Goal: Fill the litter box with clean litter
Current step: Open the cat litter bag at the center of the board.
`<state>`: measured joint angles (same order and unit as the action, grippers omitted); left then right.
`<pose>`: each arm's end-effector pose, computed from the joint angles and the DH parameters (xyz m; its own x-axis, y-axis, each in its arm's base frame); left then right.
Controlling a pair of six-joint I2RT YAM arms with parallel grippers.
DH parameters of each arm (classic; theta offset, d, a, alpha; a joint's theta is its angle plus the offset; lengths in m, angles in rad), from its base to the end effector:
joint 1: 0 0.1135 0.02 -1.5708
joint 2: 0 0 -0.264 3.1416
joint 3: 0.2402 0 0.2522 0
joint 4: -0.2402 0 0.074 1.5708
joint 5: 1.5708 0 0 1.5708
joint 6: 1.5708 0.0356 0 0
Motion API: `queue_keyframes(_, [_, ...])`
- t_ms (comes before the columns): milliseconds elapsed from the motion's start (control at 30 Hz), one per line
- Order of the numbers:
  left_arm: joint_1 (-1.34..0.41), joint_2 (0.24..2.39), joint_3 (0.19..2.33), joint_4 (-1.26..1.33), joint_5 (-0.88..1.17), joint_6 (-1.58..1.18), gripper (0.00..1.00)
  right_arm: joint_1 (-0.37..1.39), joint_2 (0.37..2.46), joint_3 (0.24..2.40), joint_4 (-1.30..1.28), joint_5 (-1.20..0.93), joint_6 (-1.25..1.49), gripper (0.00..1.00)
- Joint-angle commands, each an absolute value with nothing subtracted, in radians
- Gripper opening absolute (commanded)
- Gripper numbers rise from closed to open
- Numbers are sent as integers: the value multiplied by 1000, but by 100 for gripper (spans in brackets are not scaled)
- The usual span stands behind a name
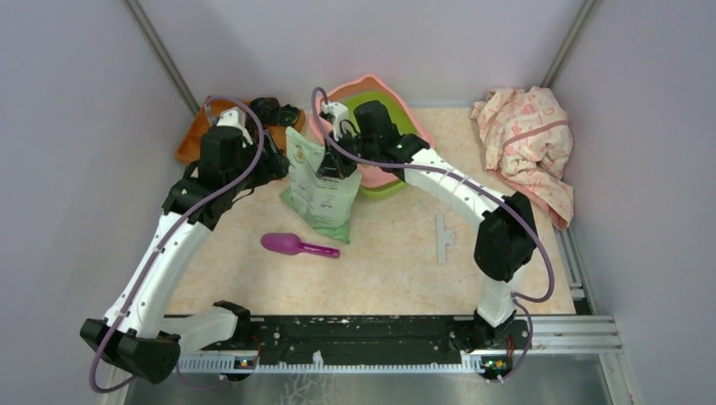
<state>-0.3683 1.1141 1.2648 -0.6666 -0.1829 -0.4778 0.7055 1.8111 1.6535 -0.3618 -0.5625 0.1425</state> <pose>0.2184 -0.0773 0.3928 -0.5036 -0.2903 -0.8137 -0.0283 0.9469 -0.3203 0.3109 0.2897 0.3390 -0.5020 -0.2698 -0.8217 -0.8382 0.3860 0.3853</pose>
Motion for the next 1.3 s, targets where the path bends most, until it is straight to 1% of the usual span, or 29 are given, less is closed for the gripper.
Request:
queue_keyframes(0, [-358, 1081, 1281, -674, -190, -472, 85, 709, 1741, 1757, -128, -579, 103, 0])
queue_keyframes(67, [-354, 1077, 1282, -680, -192, -471, 85, 718, 1735, 1748, -98, -583, 110, 0])
queue_keyframes(167, [-348, 1071, 1285, -689, -194, -468, 85, 764, 1751, 1742, -168, -537, 56, 0])
queue_keyframes(333, [-344, 1063, 1278, -693, -193, -468, 85, 879, 1715, 1541, -188, -415, 5, 0])
queue_keyframes(433, [-343, 1057, 1270, -693, -192, -468, 85, 1018, 1672, 1418, -162, -318, -30, 0])
queue_keyframes(533, [-343, 1055, 1269, -693, -191, -466, 85, 1116, 1675, 1379, -196, -227, -49, 0])
queue_keyframes(667, [-340, 1050, 1264, -692, -188, -466, 85, 1148, 1667, 1348, -222, -147, -24, 0])
queue_keyframes(800, [-340, 1048, 1258, -686, -186, -468, 85, 1143, 1649, 1400, -290, -50, -27, 14])
queue_keyframes(900, [-340, 1052, 1260, -683, -186, -469, 85, 1134, 1643, 1461, -340, -12, -36, 20])
queue_keyframes(1033, [-340, 1055, 1260, -681, -190, -466, 86, 1117, 1619, 1490, -369, 21, -50, 32])
queue_keyframes(1133, [-340, 1058, 1260, -681, -190, -464, 86, 1101, 1590, 1507, -384, 18, -54, 40])
queue_keyframes(1200, [-339, 1061, 1261, -679, -188, -462, 86, 1081, 1567, 1513, -384, 10, -57, 44])
queue_keyframes(1267, [-339, 1063, 1264, -678, -186, -462, 86, 1051, 1549, 1525, -387, -23, -57, 45])
